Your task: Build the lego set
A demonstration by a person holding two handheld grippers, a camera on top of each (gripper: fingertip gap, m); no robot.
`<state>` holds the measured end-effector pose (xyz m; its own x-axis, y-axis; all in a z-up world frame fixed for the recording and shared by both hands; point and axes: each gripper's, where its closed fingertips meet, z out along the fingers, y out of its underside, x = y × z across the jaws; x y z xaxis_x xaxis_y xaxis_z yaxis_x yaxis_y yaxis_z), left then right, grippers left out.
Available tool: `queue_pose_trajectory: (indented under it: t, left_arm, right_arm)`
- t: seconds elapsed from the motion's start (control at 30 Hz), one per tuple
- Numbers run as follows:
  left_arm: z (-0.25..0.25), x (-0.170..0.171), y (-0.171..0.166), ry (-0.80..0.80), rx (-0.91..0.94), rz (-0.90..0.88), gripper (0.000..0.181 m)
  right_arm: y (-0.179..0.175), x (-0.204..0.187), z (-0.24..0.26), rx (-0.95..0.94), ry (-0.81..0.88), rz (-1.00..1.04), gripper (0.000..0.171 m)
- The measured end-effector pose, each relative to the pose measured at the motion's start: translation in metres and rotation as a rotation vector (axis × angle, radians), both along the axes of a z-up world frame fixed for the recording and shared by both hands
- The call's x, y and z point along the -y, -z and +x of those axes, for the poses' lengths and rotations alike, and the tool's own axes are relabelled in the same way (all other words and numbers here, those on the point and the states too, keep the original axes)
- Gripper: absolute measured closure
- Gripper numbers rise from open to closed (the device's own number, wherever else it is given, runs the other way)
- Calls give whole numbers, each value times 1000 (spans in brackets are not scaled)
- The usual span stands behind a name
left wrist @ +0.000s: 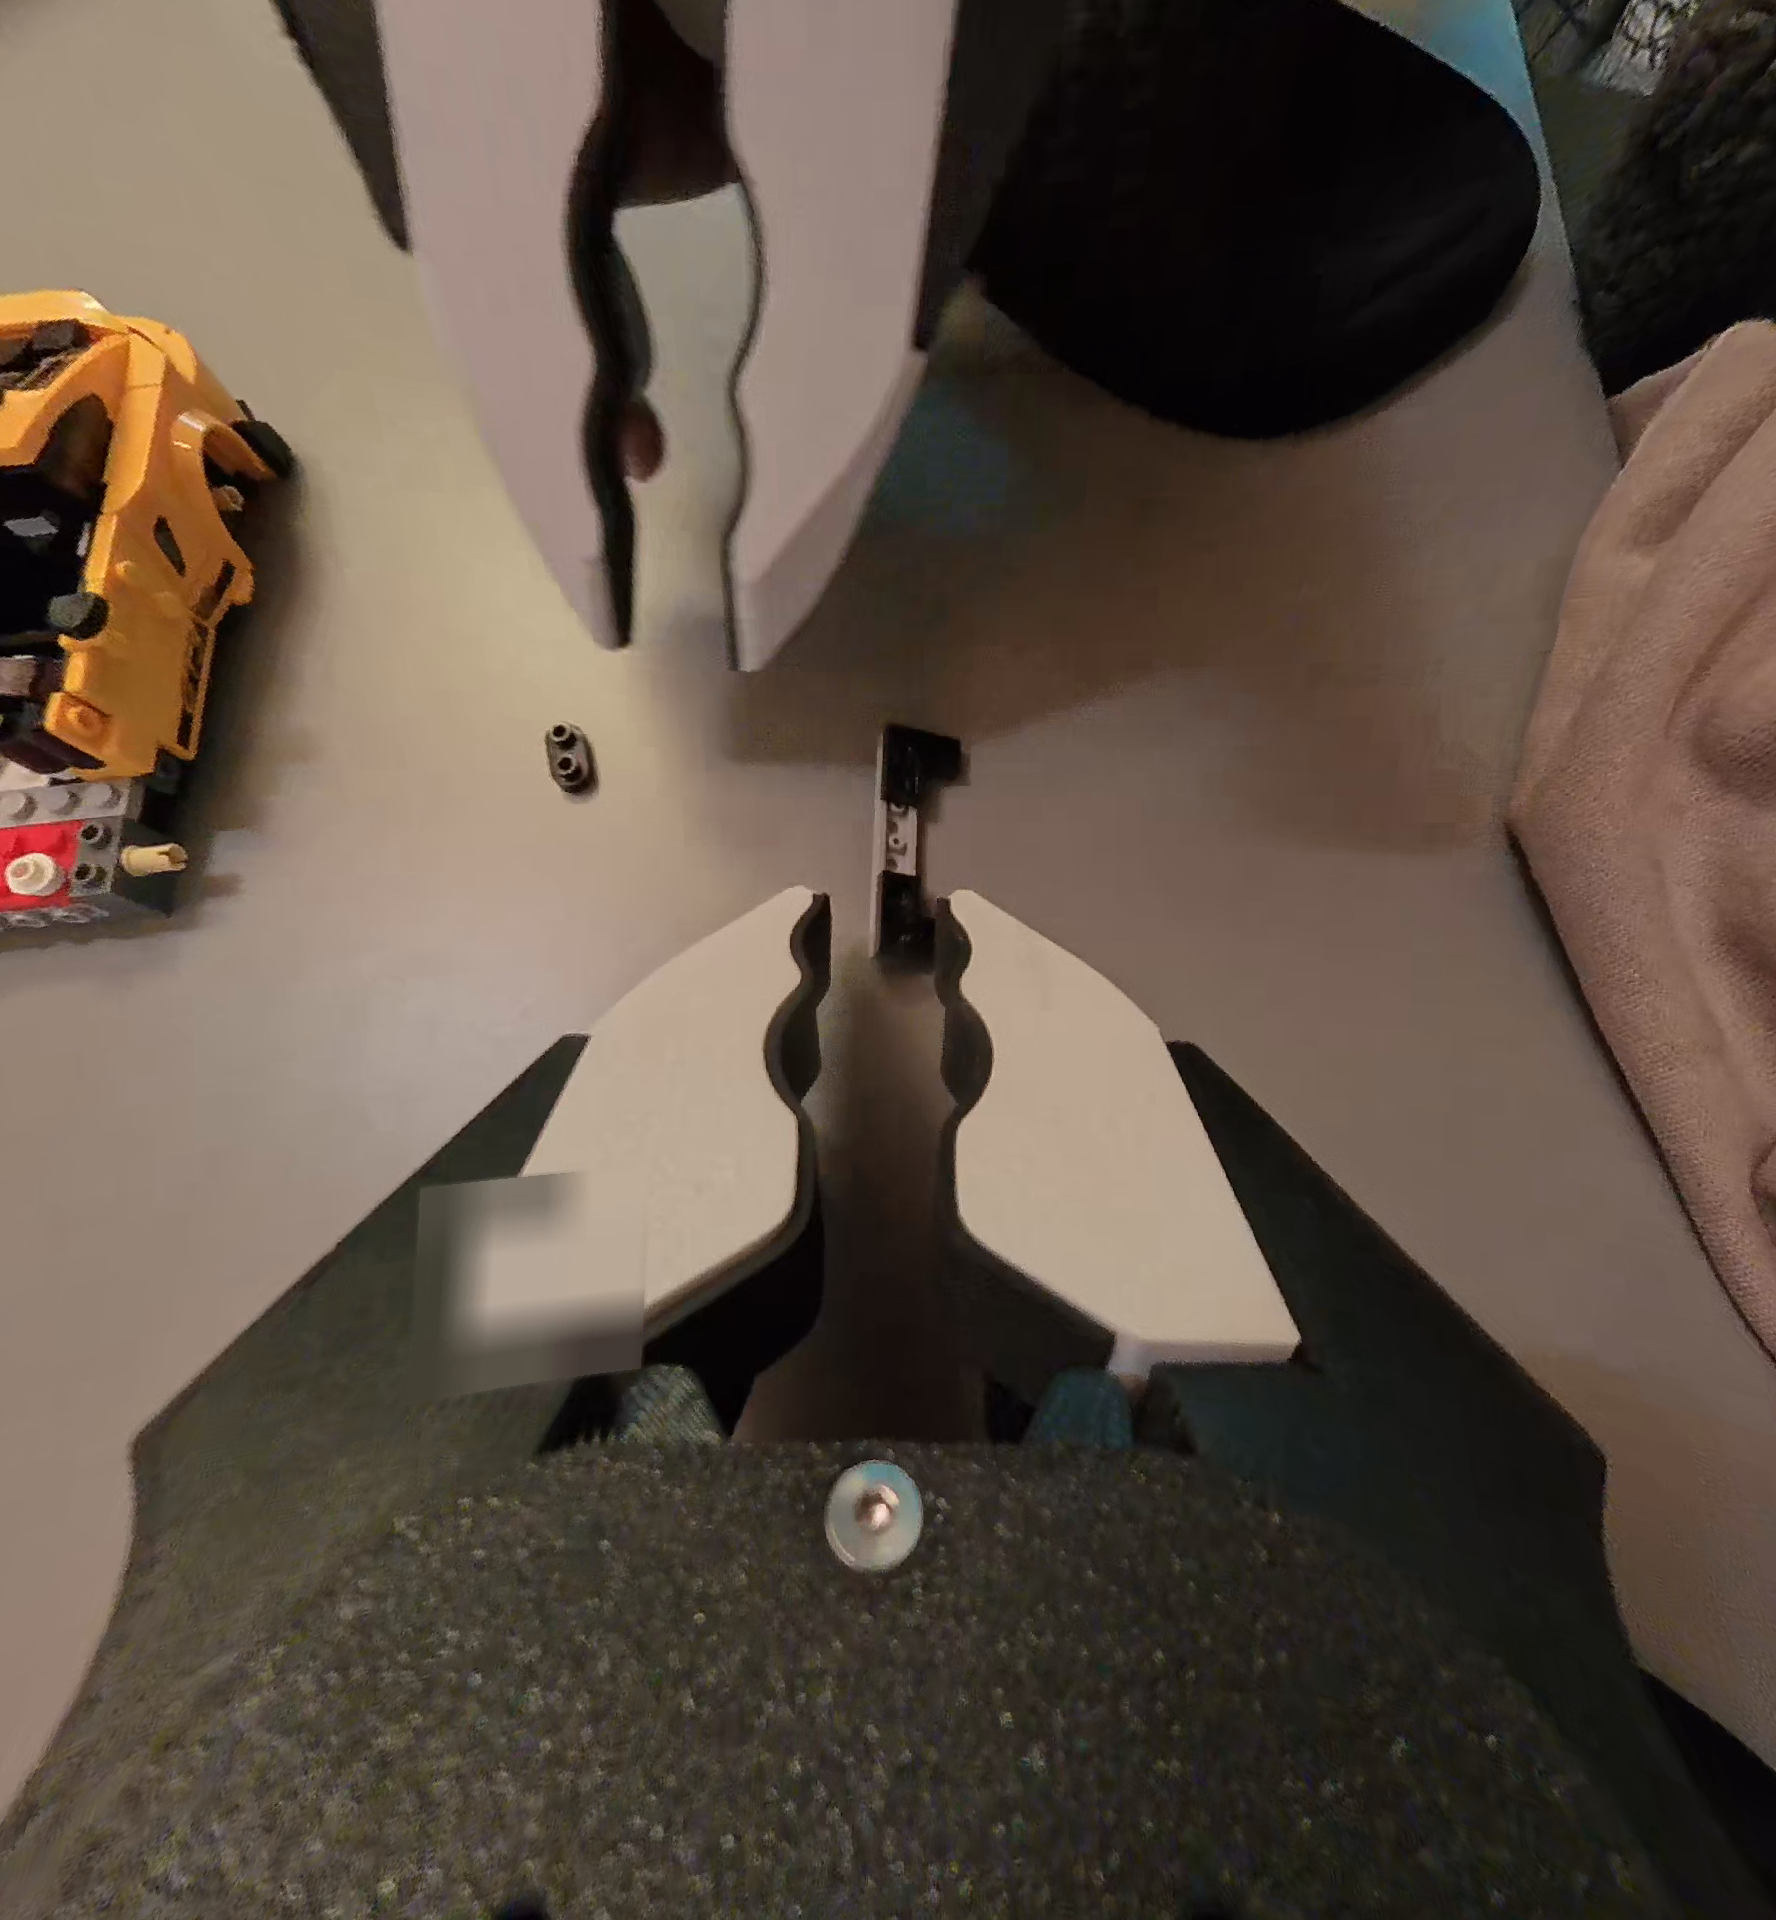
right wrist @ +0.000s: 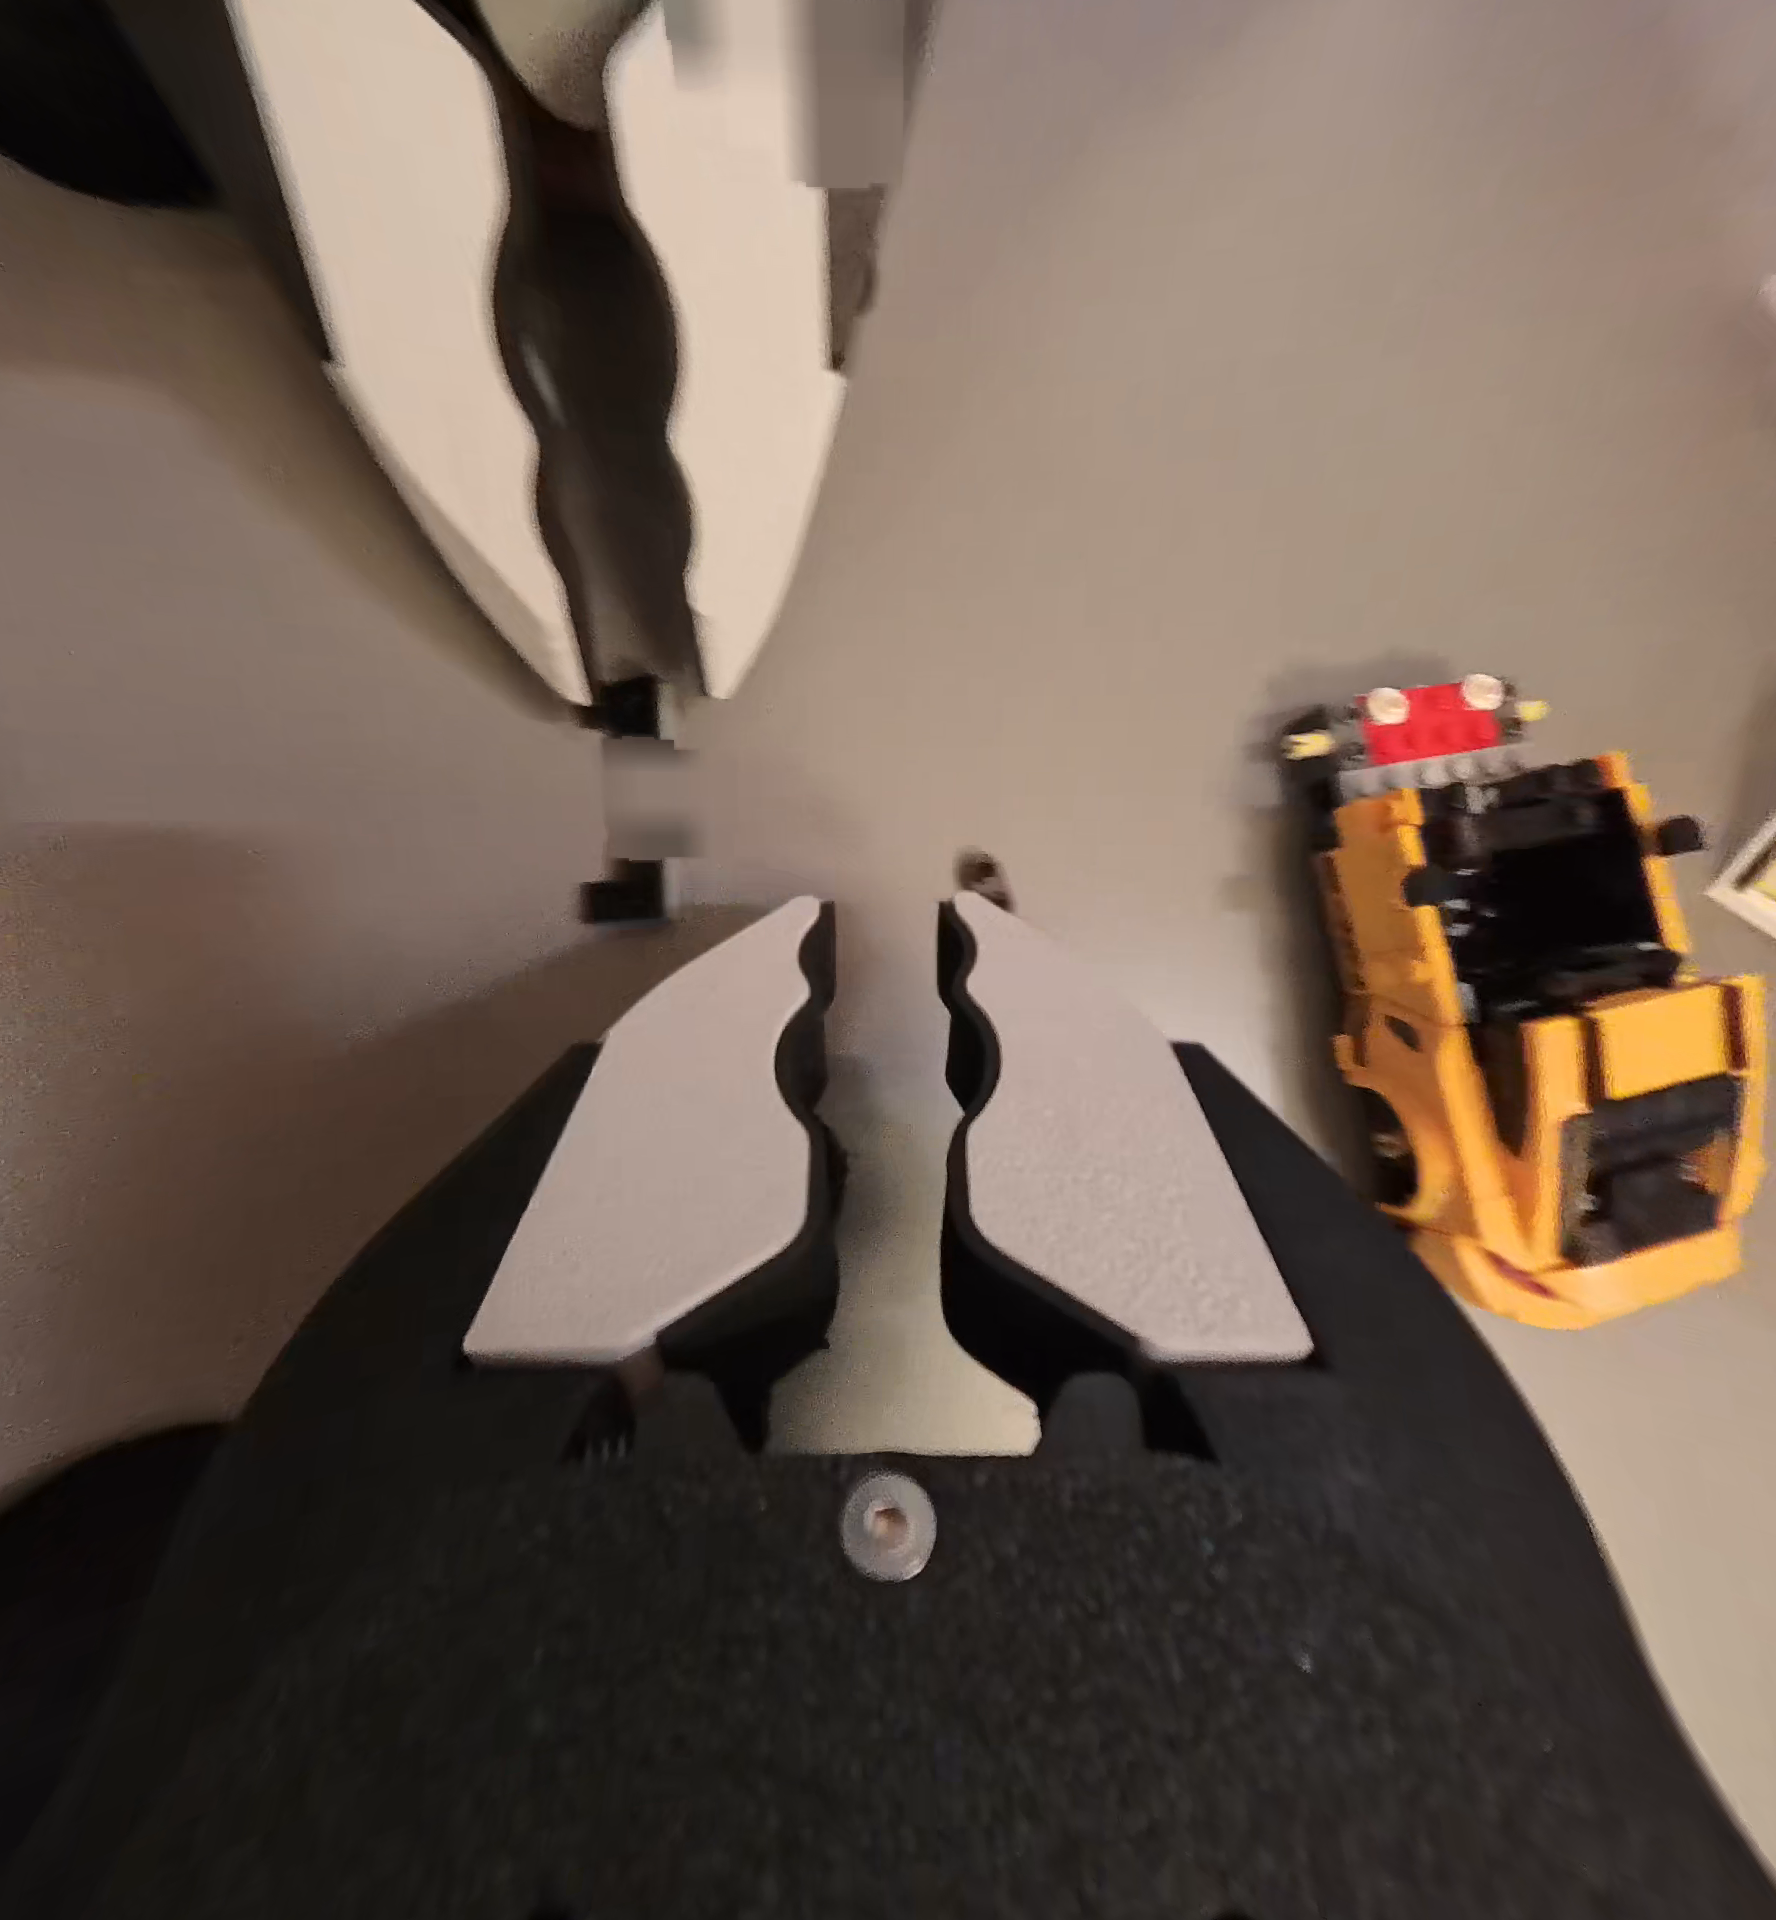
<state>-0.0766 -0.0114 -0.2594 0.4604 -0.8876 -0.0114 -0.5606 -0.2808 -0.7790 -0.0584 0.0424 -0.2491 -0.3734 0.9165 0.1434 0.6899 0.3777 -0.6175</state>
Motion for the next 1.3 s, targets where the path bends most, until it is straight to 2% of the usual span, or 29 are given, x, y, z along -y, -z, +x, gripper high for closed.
queue_pose_trajectory:
  t: [0.17, 0.4, 0.53, 0.7, 0.87, 1.03, 1.3]
  left_arm:
    - [-7, -9, -7, -58, 38, 19, 163]
    - [-11, -16, -11, -88, 47, 51, 163]
    - [-10, -17, -15, -76, 31, 119, 163]
    - [-1, -12, -24, -42, 94, 125, 161]
    - [6, -5, -33, -13, 169, 96, 165]
    - [10, 0, -32, 13, 152, 99, 174]
    - [12, 1, -35, 19, 177, 87, 173]
  right_arm:
    - [12, -21, -12, 47, -47, 32, 153]
    - [23, -12, -13, 165, -154, -60, 165]
    - [11, 10, -12, 125, -169, -194, 165]
    - [-16, 38, -10, 59, -162, -394, 166]
    - [-23, 50, -10, 49, -187, -384, 166]
    - [-24, 57, -9, 60, -194, -391, 166]
    - [-21, 58, -7, 72, -184, -397, 166]
